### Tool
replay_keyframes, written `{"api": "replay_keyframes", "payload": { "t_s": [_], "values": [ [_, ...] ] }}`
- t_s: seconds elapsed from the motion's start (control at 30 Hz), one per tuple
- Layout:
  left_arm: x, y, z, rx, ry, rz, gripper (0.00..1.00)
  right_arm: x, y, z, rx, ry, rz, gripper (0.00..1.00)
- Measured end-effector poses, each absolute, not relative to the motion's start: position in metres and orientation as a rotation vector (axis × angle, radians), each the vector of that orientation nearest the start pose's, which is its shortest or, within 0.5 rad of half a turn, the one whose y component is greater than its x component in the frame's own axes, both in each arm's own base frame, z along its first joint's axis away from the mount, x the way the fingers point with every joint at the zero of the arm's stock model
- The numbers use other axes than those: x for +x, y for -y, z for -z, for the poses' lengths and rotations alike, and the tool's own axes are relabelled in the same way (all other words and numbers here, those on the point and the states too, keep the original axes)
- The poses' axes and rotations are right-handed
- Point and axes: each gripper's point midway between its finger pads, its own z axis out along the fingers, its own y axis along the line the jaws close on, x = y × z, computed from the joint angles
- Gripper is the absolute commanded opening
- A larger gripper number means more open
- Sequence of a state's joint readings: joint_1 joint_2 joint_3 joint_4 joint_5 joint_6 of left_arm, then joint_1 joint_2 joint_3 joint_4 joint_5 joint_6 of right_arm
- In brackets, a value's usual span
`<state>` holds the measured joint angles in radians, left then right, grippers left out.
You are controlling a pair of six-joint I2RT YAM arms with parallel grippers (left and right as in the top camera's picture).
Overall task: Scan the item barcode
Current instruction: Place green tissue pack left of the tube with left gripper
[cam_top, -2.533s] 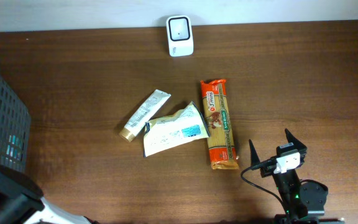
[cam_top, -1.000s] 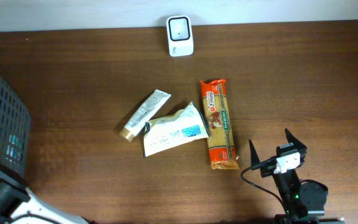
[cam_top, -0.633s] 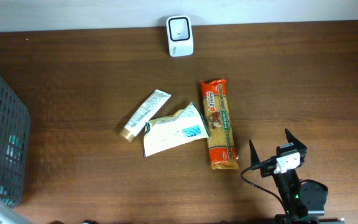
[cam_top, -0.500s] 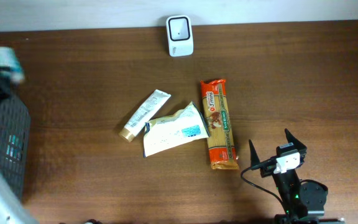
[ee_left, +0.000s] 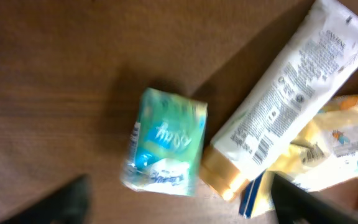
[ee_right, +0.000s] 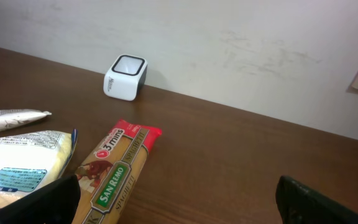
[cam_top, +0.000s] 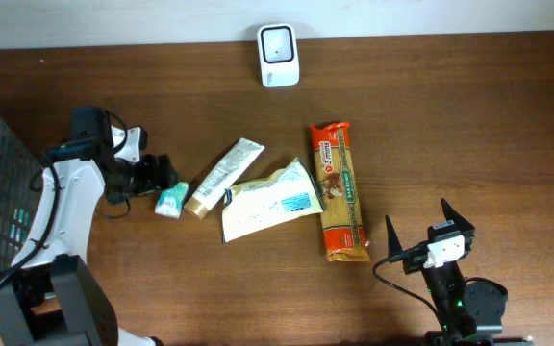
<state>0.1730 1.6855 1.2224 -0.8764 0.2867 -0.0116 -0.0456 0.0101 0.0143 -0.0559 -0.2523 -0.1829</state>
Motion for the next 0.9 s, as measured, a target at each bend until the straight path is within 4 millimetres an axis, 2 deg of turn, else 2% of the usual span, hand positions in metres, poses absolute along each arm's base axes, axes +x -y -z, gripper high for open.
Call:
{"api": "replay_keyframes", "payload": {
  "t_s": [0.1, 0.17, 0.2, 0.23, 0.27, 0.3, 0.33, 0.37, 0.4, 0.47, 0.5, 0.57, 0.6, 0.67, 0.7, 0.73, 0.83, 0.9],
  "values": [
    [0.360, -0.014, -0.093, -0.211, -2.835, 0.379, 0.99, 0.243, -0.032, -0.165, -0.304, -1.592, -0.028, 0.99],
    [0.374, -0.017, -0.114, -0.197, -2.788, 0.362, 0.99, 0.243, -0.032, -0.165, -0.303, -1.592, -0.029, 0.99],
    [0.386, -0.020, -0.133, -0.186, -2.735, 0.339, 0.99, 0.243, -0.032, -0.165, -0.303, -1.592, -0.029, 0.99],
    [0.398, -0.026, -0.161, -0.174, -2.662, 0.305, 0.99, 0.243, -0.032, -0.165, -0.303, -1.592, -0.029, 0.99],
    [0.410, -0.036, -0.201, -0.170, -2.559, 0.258, 0.99, 0.243, -0.032, -0.165, -0.303, -1.592, -0.029, 0.99],
    [0.413, -0.045, -0.228, -0.176, -2.487, 0.230, 0.99, 0.243, -0.032, -0.165, -0.304, -1.592, -0.029, 0.99],
    [0.414, -0.063, -0.269, -0.201, -2.382, 0.175, 0.99, 0.243, -0.032, -0.165, -0.303, -1.592, -0.029, 0.99],
    [0.410, -0.077, -0.296, -0.226, -2.313, 0.135, 0.99, 0.243, -0.032, -0.165, -0.303, -1.592, -0.029, 0.99],
    [0.394, -0.108, -0.335, -0.295, -2.209, 0.057, 0.99, 0.243, -0.032, -0.165, -0.304, -1.592, -0.028, 0.99],
    [0.370, -0.161, -0.356, -0.437, -2.130, -0.074, 0.99, 0.243, -0.032, -0.165, -0.303, -1.592, -0.029, 0.99],
    [0.359, -0.184, -0.358, -0.505, -2.111, -0.129, 0.99, 0.243, -0.032, -0.165, -0.304, -1.592, -0.029, 0.99],
    [0.329, -0.249, -0.353, -0.698, -2.072, -0.279, 0.99, 0.243, -0.032, -0.165, -0.304, -1.592, -0.029, 0.99],
    [0.318, -0.271, -0.347, -0.764, -2.065, -0.317, 0.99, 0.243, -0.032, -0.165, -0.303, -1.592, -0.029, 0.99],
    [0.299, -0.315, -0.323, -0.893, -2.085, -0.376, 0.99, 0.243, -0.032, -0.165, -0.304, -1.592, -0.029, 0.99],
    [0.294, -0.326, -0.308, -0.910, -2.122, -0.391, 0.99, 0.243, -0.032, -0.165, -0.304, -1.592, -0.029, 0.99],
    [0.291, -0.338, -0.283, -0.946, -2.187, -0.385, 0.99, 0.243, -0.032, -0.165, -0.303, -1.592, -0.029, 0.99],
    [0.291, -0.345, -0.216, -0.900, -2.417, -0.325, 1.00, 0.243, -0.032, -0.165, -0.303, -1.592, -0.029, 0.99],
    [0.292, -0.343, -0.182, -0.833, -2.538, -0.268, 0.99, 0.243, -0.032, -0.165, -0.303, -1.592, -0.029, 0.99]
  ]
}}
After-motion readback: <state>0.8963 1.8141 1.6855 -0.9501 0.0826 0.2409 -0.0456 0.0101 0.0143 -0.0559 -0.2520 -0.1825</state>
